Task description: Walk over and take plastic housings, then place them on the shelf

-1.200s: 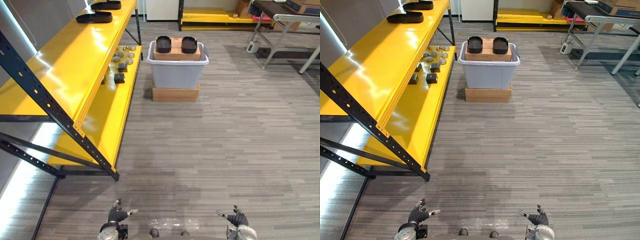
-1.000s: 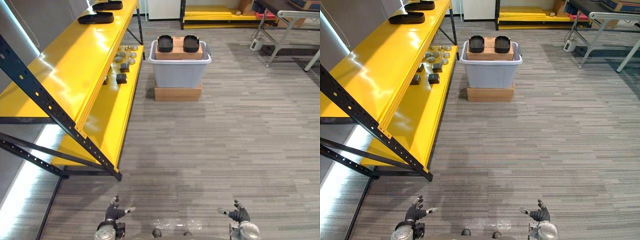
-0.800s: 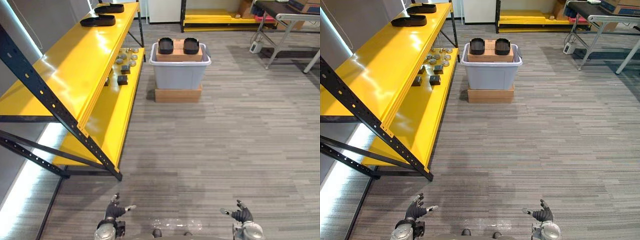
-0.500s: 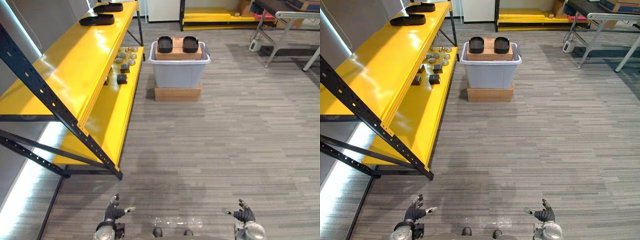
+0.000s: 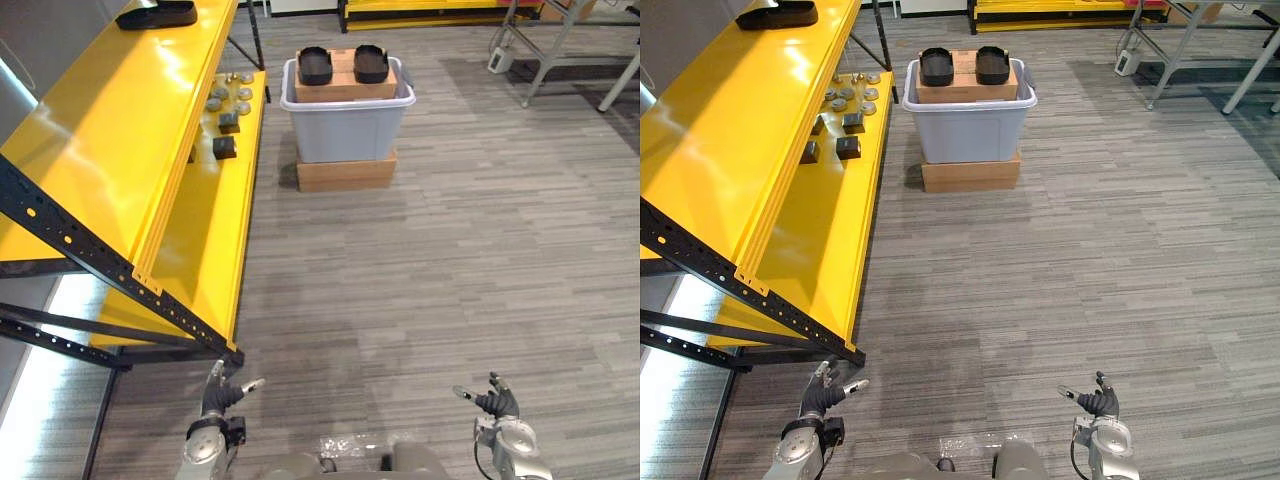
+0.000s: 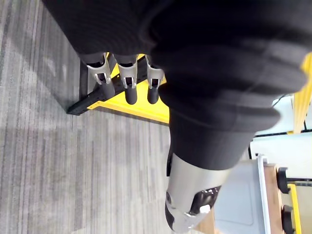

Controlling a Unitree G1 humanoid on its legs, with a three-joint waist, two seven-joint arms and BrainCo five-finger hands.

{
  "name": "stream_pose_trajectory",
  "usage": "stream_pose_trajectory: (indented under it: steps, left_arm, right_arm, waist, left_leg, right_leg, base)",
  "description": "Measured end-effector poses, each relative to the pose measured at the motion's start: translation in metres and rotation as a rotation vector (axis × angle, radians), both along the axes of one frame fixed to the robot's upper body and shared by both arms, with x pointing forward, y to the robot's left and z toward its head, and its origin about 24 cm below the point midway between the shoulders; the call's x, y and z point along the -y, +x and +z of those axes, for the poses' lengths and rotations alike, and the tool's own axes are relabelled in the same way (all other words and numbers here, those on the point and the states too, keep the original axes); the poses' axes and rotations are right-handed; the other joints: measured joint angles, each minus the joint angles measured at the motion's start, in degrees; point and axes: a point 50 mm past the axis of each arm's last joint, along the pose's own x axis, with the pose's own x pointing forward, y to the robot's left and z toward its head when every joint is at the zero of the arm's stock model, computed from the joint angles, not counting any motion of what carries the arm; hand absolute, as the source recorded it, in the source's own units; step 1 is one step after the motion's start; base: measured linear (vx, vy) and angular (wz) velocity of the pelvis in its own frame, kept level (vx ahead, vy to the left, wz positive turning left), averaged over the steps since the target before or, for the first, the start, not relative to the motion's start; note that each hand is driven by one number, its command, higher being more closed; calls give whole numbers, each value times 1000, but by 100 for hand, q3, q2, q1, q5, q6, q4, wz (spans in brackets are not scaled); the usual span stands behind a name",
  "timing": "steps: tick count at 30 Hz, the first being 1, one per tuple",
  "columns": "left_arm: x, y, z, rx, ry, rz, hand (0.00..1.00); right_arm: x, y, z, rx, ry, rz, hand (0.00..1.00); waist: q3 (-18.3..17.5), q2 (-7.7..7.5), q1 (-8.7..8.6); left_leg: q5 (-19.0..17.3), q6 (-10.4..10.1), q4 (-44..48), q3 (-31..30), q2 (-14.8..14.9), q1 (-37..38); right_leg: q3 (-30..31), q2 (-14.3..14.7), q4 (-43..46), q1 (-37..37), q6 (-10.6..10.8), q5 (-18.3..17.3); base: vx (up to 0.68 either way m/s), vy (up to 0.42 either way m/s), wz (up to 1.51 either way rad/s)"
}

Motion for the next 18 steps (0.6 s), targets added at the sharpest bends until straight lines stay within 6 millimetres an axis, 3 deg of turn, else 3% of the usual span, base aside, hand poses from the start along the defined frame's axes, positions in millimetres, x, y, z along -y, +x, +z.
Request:
stream_pose_trajectory:
  steps: [1, 2, 3, 5, 6, 7, 9, 11, 12, 13, 14, 15, 17, 18]
  left_arm:
    - [1, 3, 1, 9, 3, 8, 0]
    - [1, 7, 3, 19, 2, 12, 0]
    - [1, 10, 4, 29, -1, 15, 0]
    - [0, 11, 5, 33, 8, 23, 0]
    - [1, 11, 4, 28, 4, 27, 0]
    - [5, 11, 1, 17, -10, 31, 0]
    - [5, 16, 2, 27, -13, 34, 0]
    - [5, 11, -3, 6, -29, 60, 0]
    - [4, 10, -3, 3, -26, 62, 0]
    - [0, 11, -1, 12, -22, 75, 0]
    - [0, 11, -1, 12, -21, 77, 0]
    - [1, 10, -2, 11, -25, 77, 0]
    - [1, 11, -1, 14, -25, 77, 0]
    - [0, 11, 0, 18, -25, 77, 0]
  right_arm:
    - [1, 7, 3, 15, -9, 16, 0]
    - [0, 16, 8, 37, -13, 26, 0]
    - [-3, 23, 10, 54, -13, 40, 0]
    - [-4, 27, 13, 70, -17, 51, 0]
    - [-4, 28, 15, 76, -27, 56, 0]
    - [-4, 33, 18, 89, -37, 62, 0]
    - [-11, 42, 21, 114, -29, 88, 0]
    - [-18, 41, 18, 103, -20, 118, 0]
    - [-23, 40, 16, 100, -9, 132, 0]
    - [-29, 39, 15, 103, 5, 138, 0]
    - [-30, 39, 15, 109, 10, 136, 0]
    - [-29, 39, 15, 120, 16, 121, 0]
    - [-26, 40, 16, 134, 31, 90, 0]
    - [-25, 42, 18, 144, 38, 76, 0]
  waist:
    - [71, 18, -10]
    - [165, 89, -19]
    - [219, 35, -58]
    - [232, -65, -104]
    - [213, -114, -223]
    - [167, 74, -222]
    - [177, 110, -233]
    - [213, 155, -229]
    - [242, 178, -205]
    - [296, 107, -160]
    - [307, 83, -104]
    - [328, 39, -40]
    - [365, 22, 73]
    - [392, -10, 135]
  left_leg:
    - [-21, -53, -115, -15, 124, 148]
    - [-37, -191, -258, -28, 285, 329]
    - [-20, -370, -410, -36, 347, 515]
    - [-80, -500, -549, -159, 342, 781]
    - [-171, -662, -554, -335, 389, 972]
    - [-131, -745, -436, -399, 630, 944]
    - [221, -1058, 492, -375, 726, 557]
    - [1479, -991, 2260, -276, 839, 52]
    - [1457, -900, 3660, -158, 1093, -418]
    - [1287, -650, 4699, 153, 1316, -877]
    - [1187, -561, 5026, 278, 1390, -1101]
    - [1020, -409, 5317, 436, 1429, -1527]
    - [776, -430, 5079, 478, 1272, -2168]
    - [658, -474, 4542, 423, 1061, -2529]
  right_leg:
    - [-77, 136, -373, -158, -30, 121]
    - [-124, 358, -1013, -393, -89, 539]
    - [-126, 478, -1785, -539, -161, 1074]
    - [-109, 533, -2409, -647, -368, 1683]
    - [-76, 533, -2335, -711, -727, 2525]
    - [-238, 669, -1878, -892, -929, 2415]
    - [-336, 787, -1421, -889, -1080, 1813]
    - [-305, 1037, -1607, -180, -1159, 1450]
    - [-252, 1235, -2018, 460, -1216, 1388]
    - [-116, 1360, -2388, 1043, -1260, 1361]
    - [-47, 1386, -2542, 1294, -1264, 1358]
    - [91, 1388, -2831, 1743, -1266, 1357]
    - [255, 1346, -3274, 2309, -1296, 1315]
    - [335, 1264, -3476, 2595, -1241, 1176]
  base:
    - [397, -2, 19]
    - [434, -26, 19]
    - [457, -41, 21]
    - [560, -113, 39]
    - [737, -196, 35]
    - [629, -180, 22]
    - [645, -209, -6]
    - [702, -223, -10]
    - [836, -230, -13]
    - [800, -215, -16]
    - [710, -173, -30]
    - [523, -77, -33]
    - [499, -21, -32]
    - [462, 45, -16]
